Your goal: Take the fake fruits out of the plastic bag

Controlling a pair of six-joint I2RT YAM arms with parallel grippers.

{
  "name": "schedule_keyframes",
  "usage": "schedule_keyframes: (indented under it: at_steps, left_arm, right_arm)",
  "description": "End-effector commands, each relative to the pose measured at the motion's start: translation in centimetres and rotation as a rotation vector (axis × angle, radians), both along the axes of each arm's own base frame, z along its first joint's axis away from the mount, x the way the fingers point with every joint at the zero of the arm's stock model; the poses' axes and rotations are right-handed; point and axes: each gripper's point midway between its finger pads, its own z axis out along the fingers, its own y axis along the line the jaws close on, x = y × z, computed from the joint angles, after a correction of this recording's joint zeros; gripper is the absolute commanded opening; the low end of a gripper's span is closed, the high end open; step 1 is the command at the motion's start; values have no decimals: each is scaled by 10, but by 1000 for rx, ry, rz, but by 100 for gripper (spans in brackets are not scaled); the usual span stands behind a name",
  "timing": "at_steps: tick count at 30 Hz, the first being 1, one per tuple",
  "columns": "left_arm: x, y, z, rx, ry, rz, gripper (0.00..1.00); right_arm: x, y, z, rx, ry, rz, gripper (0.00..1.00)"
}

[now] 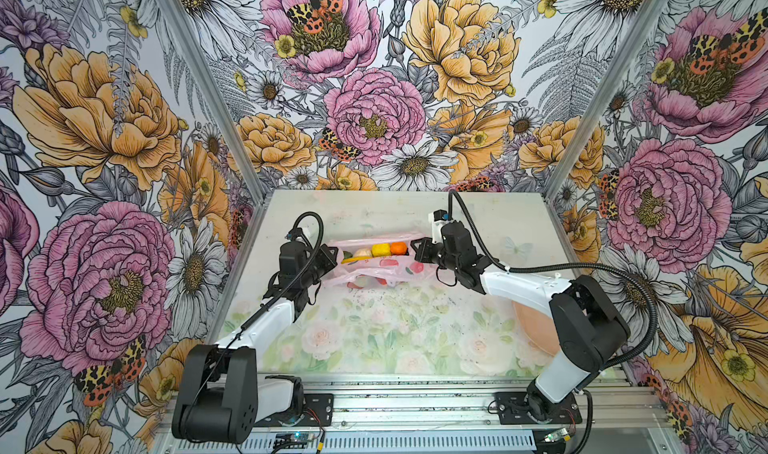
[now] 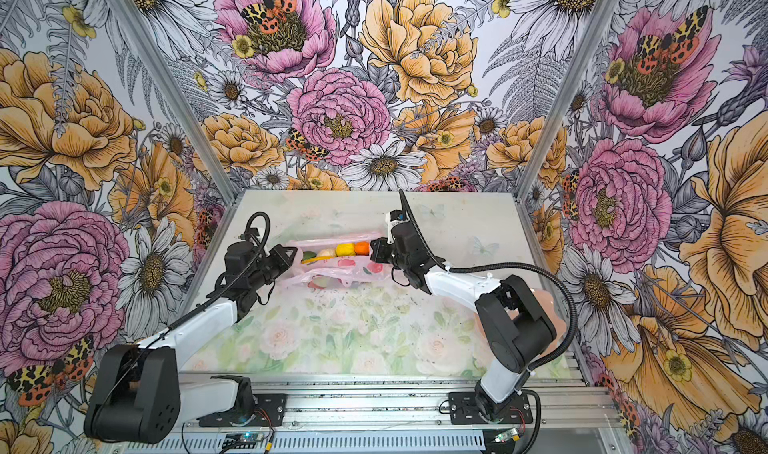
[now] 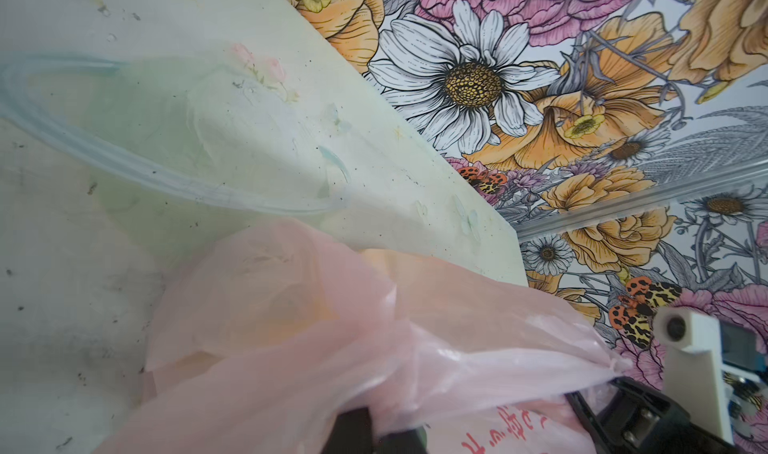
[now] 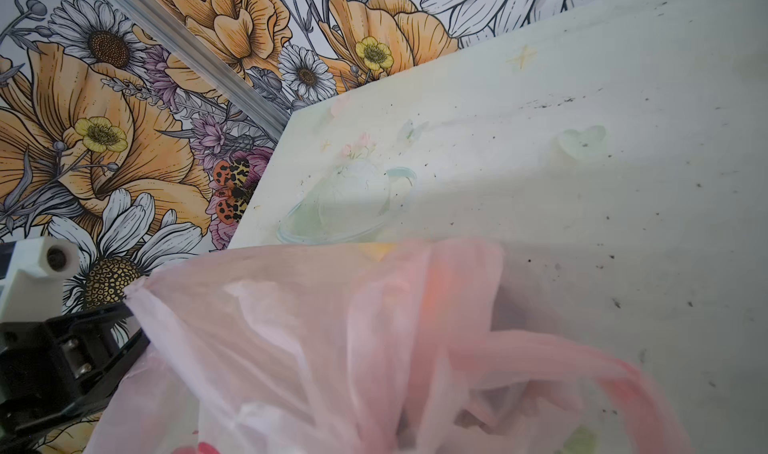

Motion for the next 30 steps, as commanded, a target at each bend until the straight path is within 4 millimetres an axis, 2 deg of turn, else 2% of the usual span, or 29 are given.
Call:
schedule_keyframes:
  at_steps: [1,3,5,7,11,13,15,19,22,23,26,28,29,30]
  left_arm:
    - [9,41,-41,141,228,155,7]
    - [4,37,-45,175,283,139,25]
    - [-5,31,-36,209,275,145,46]
    - [-12,30,-24,216,252,154,60]
    - [-29,34,-4,228,261,190,70]
    - [-44,43,7,278,276,270,75]
    - [-57,45,19,310,217,340,81]
    - [-66,42,30,293,166,357,83]
    - [-60,25,44,243,100,289,83]
    - [-55,15,51,203,62,244,83]
    - [-40,-37,70,11,-62,-11,80]
    - [-39,-67,78,-47,-75,-173,72]
    - [-41,-75,77,-21,-48,-201,69]
    - [-43,-73,76,30,-23,-182,69]
  right_arm:
    - [12,-21,17,59,-61,-129,0]
    - [8,-16,15,61,-56,-122,0]
    - [2,-7,15,38,-66,-111,0]
    - [-3,-2,13,6,-78,-118,0]
    - [-7,4,11,13,-85,-130,0]
    - [-9,7,11,-4,-93,-133,0]
    - [-11,8,11,-28,-102,-140,0]
    - [-14,9,11,-43,-108,-142,0]
    - [-18,15,10,-58,-116,-131,0]
    - [-20,16,11,-59,-117,-127,0]
    - [-22,20,10,-61,-118,-122,0]
    - [-21,20,9,-70,-115,-124,0]
    - [-21,18,7,-79,-115,-129,0]
    - [-21,17,7,-85,-116,-131,0]
